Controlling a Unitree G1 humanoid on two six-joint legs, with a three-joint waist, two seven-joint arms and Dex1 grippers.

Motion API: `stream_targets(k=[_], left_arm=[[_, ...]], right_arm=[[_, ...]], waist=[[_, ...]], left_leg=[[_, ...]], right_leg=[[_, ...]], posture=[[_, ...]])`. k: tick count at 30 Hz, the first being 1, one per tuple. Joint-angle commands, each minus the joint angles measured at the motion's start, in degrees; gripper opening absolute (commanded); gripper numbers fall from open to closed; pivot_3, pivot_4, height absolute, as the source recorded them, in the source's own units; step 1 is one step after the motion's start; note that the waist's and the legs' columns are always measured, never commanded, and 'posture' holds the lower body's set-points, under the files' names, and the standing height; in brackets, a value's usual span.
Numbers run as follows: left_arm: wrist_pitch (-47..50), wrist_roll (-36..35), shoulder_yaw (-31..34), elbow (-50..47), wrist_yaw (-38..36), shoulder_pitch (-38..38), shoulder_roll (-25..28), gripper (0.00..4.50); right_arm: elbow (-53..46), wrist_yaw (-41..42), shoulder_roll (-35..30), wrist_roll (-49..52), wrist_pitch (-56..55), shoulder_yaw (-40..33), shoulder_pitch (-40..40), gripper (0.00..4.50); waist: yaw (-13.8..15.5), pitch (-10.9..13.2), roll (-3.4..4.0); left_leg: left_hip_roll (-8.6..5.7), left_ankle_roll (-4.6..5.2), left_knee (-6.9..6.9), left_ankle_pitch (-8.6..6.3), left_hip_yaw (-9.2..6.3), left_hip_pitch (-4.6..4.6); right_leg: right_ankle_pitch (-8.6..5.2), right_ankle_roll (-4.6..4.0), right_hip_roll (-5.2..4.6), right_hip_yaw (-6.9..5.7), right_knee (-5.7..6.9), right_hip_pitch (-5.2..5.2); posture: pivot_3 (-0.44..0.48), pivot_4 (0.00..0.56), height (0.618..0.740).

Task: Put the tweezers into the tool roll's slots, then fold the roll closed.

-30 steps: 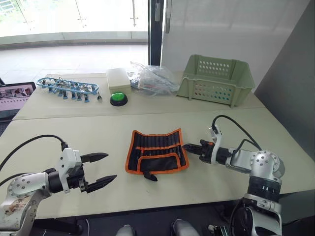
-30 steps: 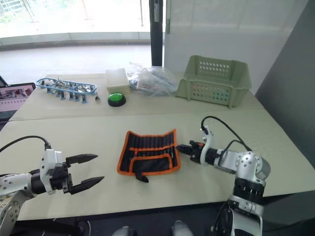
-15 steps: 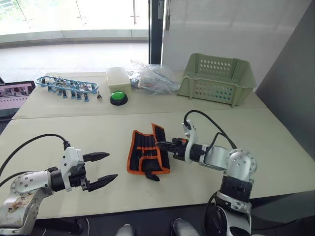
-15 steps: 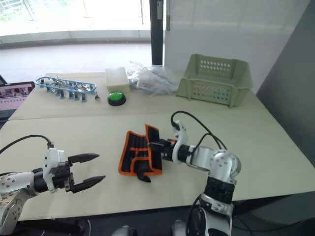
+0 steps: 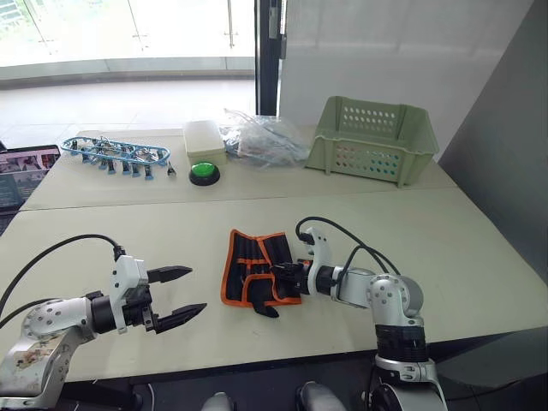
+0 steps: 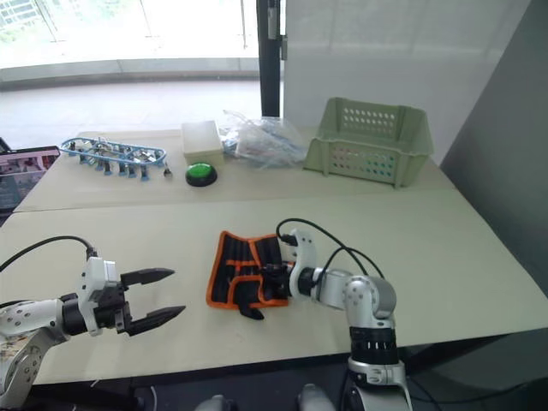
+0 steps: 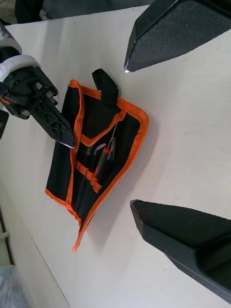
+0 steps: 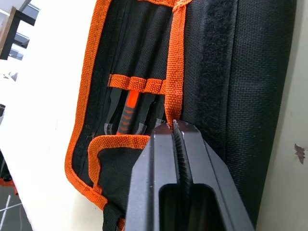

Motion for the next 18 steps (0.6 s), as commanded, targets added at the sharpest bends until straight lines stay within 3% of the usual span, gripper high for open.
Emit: stream_targets(k=[1,3,9,10,13,17,18], left_arm=[[1.9,-1.7,0.0,-2.5,1.5,0.2,-0.8,4.50],[3.4,-2.3,-0.2,-3.0,2.2,0.3,-1.2,4.50],[7.5,-3.5,-1.1,-2.7,4.3,-0.5,-2.5,4.50],[10.0,-5.0,-1.5,-2.6,5.8,-1.6,-3.4,4.50],[16.6,-9.1,-1.8,-2.2,10.3,-4.5,-6.4,4.50],[18.0,-8.6,-2.9,-1.7,12.3,-5.8,-8.5,4.50],[18.4,-8.8,-3.3,-2.0,12.9,-6.1,-9.1,4.50]], right_arm=[[-1.9,2.5,-1.1,2.8,-1.0,-2.2,-2.3,1.55],[-3.7,6.1,-4.2,3.6,-2.5,-1.4,-3.5,2.17],[-5.6,17.5,-13.1,2.6,-11.4,3.5,-4.0,2.17],[-5.5,21.7,-15.8,-0.6,-17.2,7.0,-2.7,2.17],[-2.9,30.4,-20.5,-8.4,-32.4,14.6,0.5,1.37],[4.7,34.5,-21.6,-15.6,-45.4,19.3,1.2,0.05],[6.9,34.8,-21.6,-17.2,-47.7,20.0,1.0,0.05]], waist=[[0.0,0.0,0.02],[0.1,0.0,0.02],[0.2,0.0,0.04],[0.2,0.0,0.05],[0.4,0.0,0.02],[0.1,0.1,0.00],[0.1,0.1,0.00]], left_leg=[[0.00,0.00,0.00,0.00,0.00,-0.02],[-0.01,0.00,0.01,0.00,0.00,-0.10],[-0.04,0.03,0.00,-0.03,-0.02,-0.27],[-0.04,0.04,0.00,-0.04,-0.02,-0.28],[-0.05,0.05,0.00,-0.04,-0.04,-0.32],[-0.08,0.04,0.03,-0.03,-0.03,-0.28],[-0.08,0.04,0.03,-0.03,-0.03,-0.27]], right_leg=[[0.00,0.00,0.00,0.01,0.00,-0.01],[0.01,0.00,0.00,0.00,-0.01,-0.06],[-0.01,0.02,-0.03,-0.02,-0.13,-0.14],[-0.01,0.02,-0.03,-0.01,-0.14,-0.15],[-0.05,0.09,-0.04,-0.04,-0.17,-0.14],[-0.02,0.13,-0.04,-0.01,-0.18,-0.13],[-0.02,0.12,-0.04,0.00,-0.15,-0.13]], posture=[[0.000,0.150,0.725],[0.000,0.150,0.725],[0.000,0.150,0.725],[0.000,0.150,0.725],[0.000,0.150,0.725],[0.000,0.150,0.725],[0.000,0.150,0.725]])
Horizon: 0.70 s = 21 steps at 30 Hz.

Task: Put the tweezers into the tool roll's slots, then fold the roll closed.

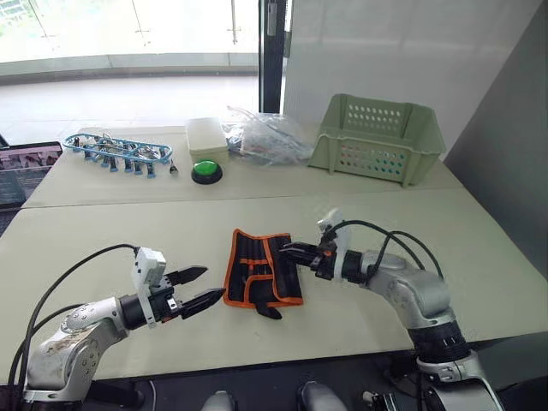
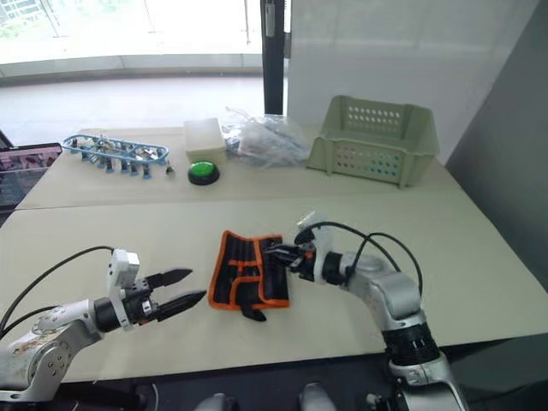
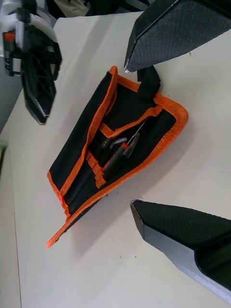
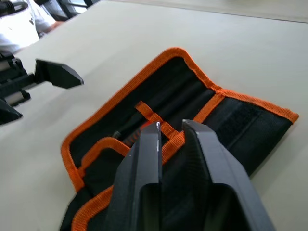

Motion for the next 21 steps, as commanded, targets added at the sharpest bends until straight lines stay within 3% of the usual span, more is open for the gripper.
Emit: stream_targets(k=[1,14,21], left_arm=[[1.6,-1.2,-0.7,-1.4,1.7,-0.8,-1.2,4.50],[6.2,2.5,-5.7,2.2,8.6,-3.0,-4.4,4.50],[8.8,0.2,-4.2,1.6,9.2,-3.9,-6.0,2.36]], right_arm=[[5.5,2.8,-0.4,-5.5,-10.8,2.0,-0.6,0.05],[12.6,1.5,0.6,-13.3,-14.5,3.9,-0.4,0.05],[12.6,0.5,1.1,-13.8,-14.2,3.8,-0.1,0.00]], waist=[[0.0,0.0,0.00],[0.6,0.0,-0.02],[0.9,0.0,-0.02]], left_leg=[[0.00,0.00,0.00,0.00,0.00,0.04],[-0.03,0.00,0.04,0.00,-0.01,0.26],[-0.03,-0.01,0.05,0.01,-0.01,0.43]], right_leg=[[0.00,0.00,0.00,0.00,0.01,0.02],[0.14,-0.24,0.00,0.00,0.05,0.28],[0.12,-0.21,0.00,0.01,0.14,0.38]], posture=[[0.000,0.150,0.725],[0.000,0.150,0.725],[0.000,0.150,0.725]])
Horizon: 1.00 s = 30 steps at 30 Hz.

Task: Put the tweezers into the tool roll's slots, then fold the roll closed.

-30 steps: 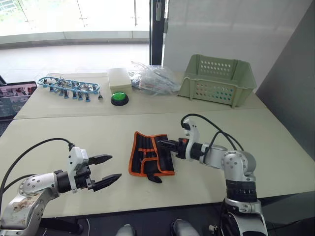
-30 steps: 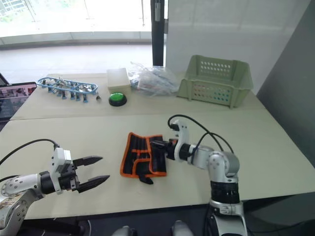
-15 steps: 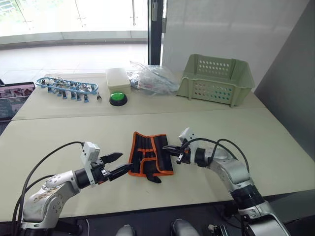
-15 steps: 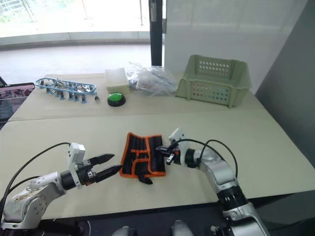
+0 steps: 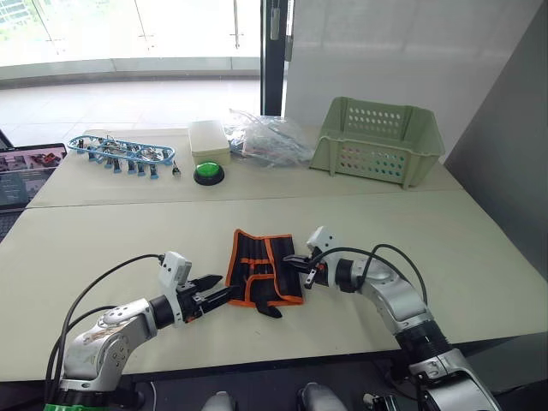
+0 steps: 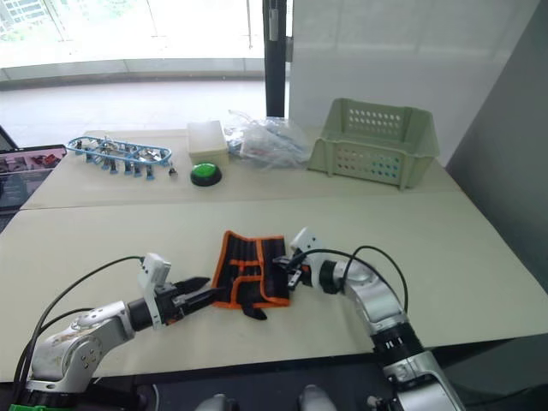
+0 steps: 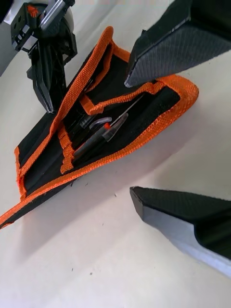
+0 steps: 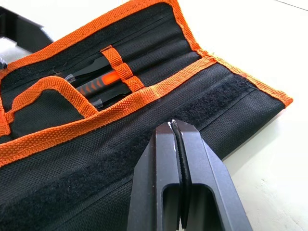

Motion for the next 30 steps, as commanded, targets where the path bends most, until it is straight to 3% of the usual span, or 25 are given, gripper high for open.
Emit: stream_targets(k=[1,7,14,19,30], left_arm=[[0.4,-1.1,0.9,-1.0,0.3,-1.1,-0.1,2.01],[0.5,-1.3,1.4,-0.5,1.3,-2.7,-0.3,0.04],[0.8,-1.4,1.2,-1.1,1.1,-3.9,0.3,0.04],[2.1,-2.8,-1.2,-3.7,-1.1,-9.1,0.2,0.04],[3.5,1.3,-12.2,1.9,-2.7,-17.0,-3.6,0.04]], right_arm=[[0.8,-0.9,0.1,-1.6,1.0,0.2,0.6,0.00],[0.0,-1.8,0.8,-2.1,1.3,0.6,1.1,0.00],[-0.6,-2.1,0.9,-2.4,1.8,0.4,1.4,0.00],[-1.9,-3.6,1.2,-3.0,2.7,0.4,2.1,0.00],[-2.6,-5.6,1.9,-3.2,3.9,0.0,2.5,0.00]], waist=[[0.0,0.0,0.00],[0.2,0.0,0.00],[0.3,0.0,0.00],[0.6,0.0,-0.01],[0.5,0.0,-0.02]], left_leg=[[0.00,0.00,0.00,0.00,0.00,0.00],[0.00,0.00,0.01,0.00,0.00,0.01],[0.00,-0.01,0.02,0.00,0.00,0.02],[0.00,-0.02,0.05,0.01,0.00,0.01],[-0.04,-0.02,0.07,0.02,0.00,-0.01]], right_leg=[[0.00,0.00,0.01,0.00,0.00,0.00],[0.00,0.00,0.01,0.01,0.01,0.00],[0.00,0.00,0.01,0.02,0.01,0.01],[0.00,0.00,0.01,0.00,0.02,0.02],[0.01,0.04,0.01,0.03,0.00,0.03]], posture=[[0.000,0.150,0.725],[0.000,0.150,0.725],[0.000,0.150,0.725],[0.000,0.150,0.725],[0.000,0.150,0.725]])
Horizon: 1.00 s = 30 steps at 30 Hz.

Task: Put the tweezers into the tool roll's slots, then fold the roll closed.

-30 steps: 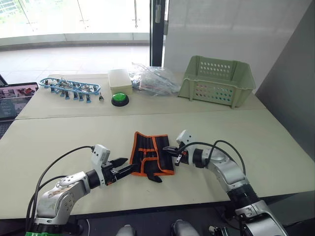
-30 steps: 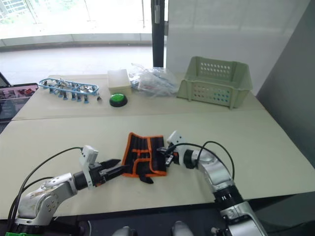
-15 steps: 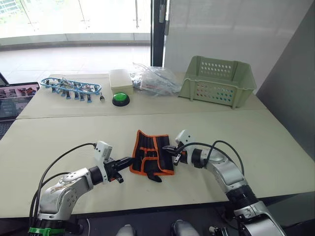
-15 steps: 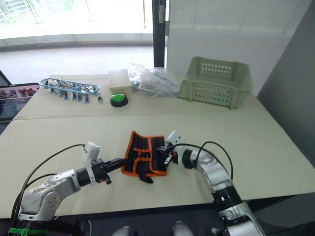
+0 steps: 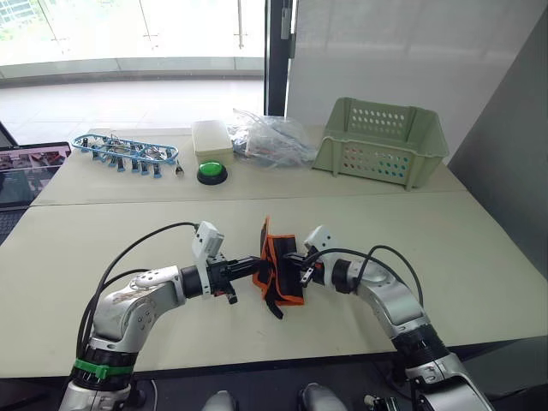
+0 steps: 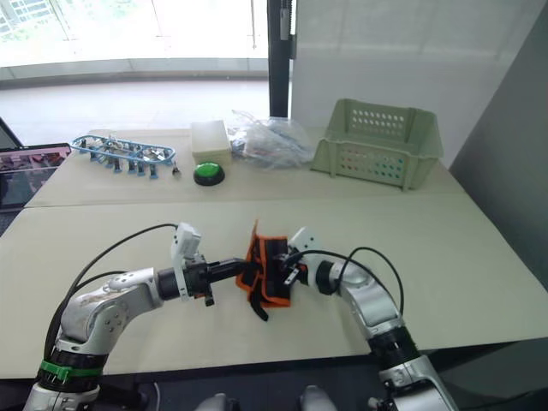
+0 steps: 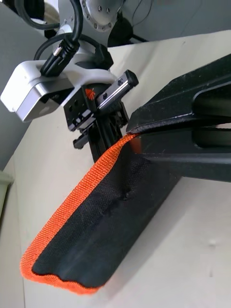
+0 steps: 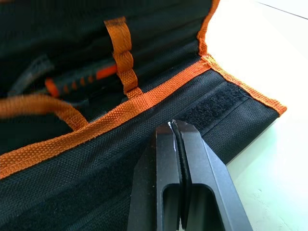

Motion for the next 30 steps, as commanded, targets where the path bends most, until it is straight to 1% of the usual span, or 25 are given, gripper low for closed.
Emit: stream_targets(k=[1,5,8,11,15,19,21,25,27,28,30], left_arm=[[-0.8,2.5,-3.4,2.2,0.1,-1.8,-2.0,0.04],[-2.1,5.7,-5.1,7.5,2.2,-3.6,-5.8,0.04],[-4.2,8.2,-4.7,11.7,4.6,-4.6,-8.8,0.04],[-5.0,9.4,-4.4,13.3,6.0,-5.0,-10.8,0.04],[-5.6,12.2,-6.8,14.6,6.2,-3.6,-11.2,0.04],[-5.9,15.2,-10.7,14.4,4.4,-1.9,-9.3,0.04],[-6.0,16.2,-11.4,14.7,4.7,-1.5,-8.9,0.04],[-6.3,17.1,-11.2,16.0,5.3,-1.7,-9.1,0.04],[-6.3,17.0,-10.9,16.1,5.2,-2.1,-9.3,0.04],[-6.4,16.9,-10.8,16.0,4.9,-2.3,-9.3,0.04],[-6.3,16.7,-10.7,15.8,4.5,-2.5,-9.2,0.64]], right_arm=[[0.2,-0.8,0.0,-1.2,1.8,0.4,1.1,0.00],[-0.8,-1.5,0.2,-0.4,2.6,-0.7,1.4,0.00],[-1.9,-2.3,0.7,1.2,3.8,-2.8,1.4,0.00],[-4.1,-2.9,1.5,3.5,5.8,-5.1,1.4,0.00],[-7.5,-4.1,2.2,6.6,9.2,-8.2,1.3,0.00],[-8.9,-6.1,2.2,9.0,11.8,-12.1,-0.2,0.00],[-8.9,-6.3,1.5,8.9,11.5,-12.8,-1.2,0.00],[-10.2,-3.2,1.3,9.3,8.1,-11.7,-2.2,0.00],[-10.0,-0.7,1.1,7.6,6.0,-8.4,-3.0,0.00],[-7.2,-0.7,0.9,4.8,4.3,-6.1,-4.4,0.00],[-2.7,-0.6,0.4,1.1,1.7,-3.3,-6.5,0.00]], waist=[[0.0,0.0,0.00],[0.1,0.0,0.00],[0.1,0.0,0.00],[0.3,0.0,-0.01],[0.3,0.0,0.00],[0.3,0.0,0.01],[0.2,0.0,0.02],[0.2,0.0,0.03],[0.1,0.0,0.04],[0.1,0.0,0.04],[0.0,0.0,0.04]], left_leg=[[0.00,0.00,0.00,0.00,0.00,0.01],[-0.01,0.00,0.00,0.00,-0.01,0.00],[-0.02,0.00,0.02,0.00,-0.02,-0.01],[-0.02,0.00,0.04,0.01,-0.03,-0.02],[-0.03,0.00,0.08,0.01,-0.04,-0.04],[-0.04,0.00,0.09,0.01,-0.04,-0.01],[-0.04,0.00,0.10,0.01,-0.04,0.00],[-0.03,0.00,0.08,0.01,-0.04,0.05],[-0.03,0.00,0.07,0.01,-0.04,0.08],[-0.03,0.00,0.08,0.01,-0.04,0.10],[-0.04,0.01,0.09,0.02,-0.03,0.16]], right_leg=[[0.00,0.00,0.00,0.00,0.00,0.01],[0.00,0.01,0.00,0.00,0.00,0.01],[0.01,0.02,0.00,0.00,0.00,0.01],[0.03,0.03,0.00,0.00,0.01,0.02],[0.05,0.08,0.00,0.01,0.00,0.01],[0.01,0.15,0.00,0.01,0.01,0.06],[-0.02,0.21,0.00,0.01,0.01,0.07],[-0.03,0.22,0.00,0.02,0.00,0.09],[-0.03,0.23,0.00,0.02,0.00,0.12],[-0.03,0.23,0.00,0.02,0.00,0.15],[-0.02,0.25,0.00,0.03,0.00,0.19]], posture=[[0.000,0.150,0.725],[0.000,0.150,0.725],[0.000,0.150,0.725],[0.000,0.150,0.725],[0.000,0.150,0.725],[0.000,0.150,0.725],[0.000,0.150,0.725],[0.000,0.150,0.725],[0.000,0.150,0.725],[0.000,0.150,0.725],[0.000,0.150,0.725]])
